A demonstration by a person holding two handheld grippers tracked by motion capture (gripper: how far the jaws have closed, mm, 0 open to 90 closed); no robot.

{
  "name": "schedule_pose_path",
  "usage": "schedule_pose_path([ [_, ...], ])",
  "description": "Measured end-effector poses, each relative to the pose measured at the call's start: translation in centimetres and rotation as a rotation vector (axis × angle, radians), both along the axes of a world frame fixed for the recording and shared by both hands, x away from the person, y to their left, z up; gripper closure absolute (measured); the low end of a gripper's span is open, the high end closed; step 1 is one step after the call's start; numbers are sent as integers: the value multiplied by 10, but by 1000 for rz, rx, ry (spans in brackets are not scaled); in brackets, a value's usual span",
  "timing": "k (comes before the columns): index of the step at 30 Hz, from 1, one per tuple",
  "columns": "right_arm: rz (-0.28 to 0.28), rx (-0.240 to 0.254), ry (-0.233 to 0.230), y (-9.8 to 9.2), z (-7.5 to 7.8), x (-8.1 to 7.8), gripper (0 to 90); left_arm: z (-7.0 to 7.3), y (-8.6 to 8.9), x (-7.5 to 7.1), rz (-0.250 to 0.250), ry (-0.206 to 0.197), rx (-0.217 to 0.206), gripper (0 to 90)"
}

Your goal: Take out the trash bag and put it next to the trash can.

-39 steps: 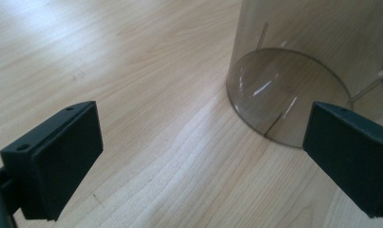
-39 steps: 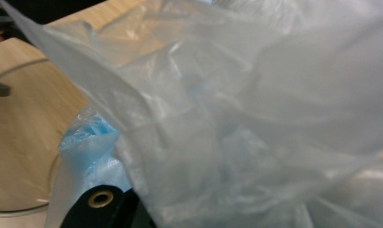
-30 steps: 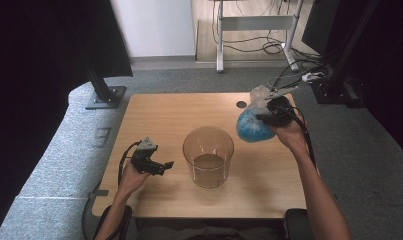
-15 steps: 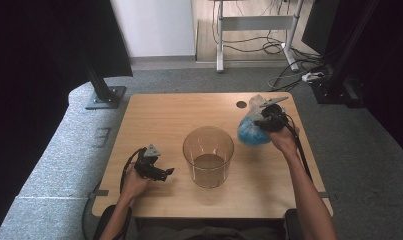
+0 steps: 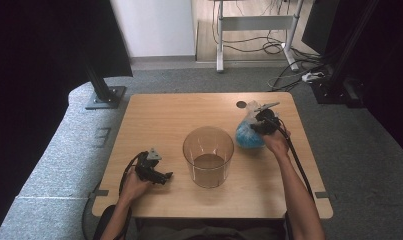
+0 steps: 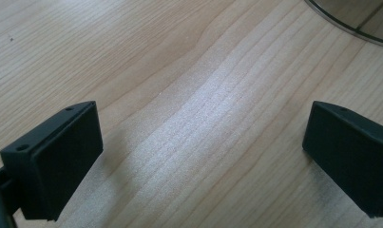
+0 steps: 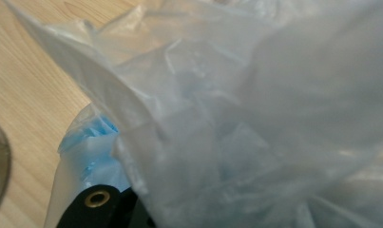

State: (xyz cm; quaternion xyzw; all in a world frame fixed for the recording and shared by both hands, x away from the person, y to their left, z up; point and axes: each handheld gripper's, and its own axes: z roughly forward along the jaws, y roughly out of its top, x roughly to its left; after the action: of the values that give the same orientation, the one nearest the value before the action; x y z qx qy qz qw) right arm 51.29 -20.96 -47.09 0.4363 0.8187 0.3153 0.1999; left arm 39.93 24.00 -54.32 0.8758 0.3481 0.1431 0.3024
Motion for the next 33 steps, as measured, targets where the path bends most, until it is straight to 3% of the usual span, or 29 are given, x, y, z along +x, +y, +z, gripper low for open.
schedule_pose_path([
  [5,-10,19,-2,1,-8,9,779,-3,4,3,10,34,-42,0],
  [13,-45,42,21,-1,-17,23,724,-4,5,2,11,27,-55,0],
  [16,-49,40,31,0,-16,24,605,-4,5,2,13,27,-55,0],
  [19,-60,87,72,-2,-15,26,318,-4,5,2,13,27,-55,0],
  [21,-82,110,91,-3,-14,26,187,-4,5,2,14,27,-55,0],
  [23,-98,91,75,-3,-10,24,141,-4,5,2,15,27,-54,0],
  [33,-62,105,47,-5,21,5,139,-4,4,2,21,26,-53,0],
])
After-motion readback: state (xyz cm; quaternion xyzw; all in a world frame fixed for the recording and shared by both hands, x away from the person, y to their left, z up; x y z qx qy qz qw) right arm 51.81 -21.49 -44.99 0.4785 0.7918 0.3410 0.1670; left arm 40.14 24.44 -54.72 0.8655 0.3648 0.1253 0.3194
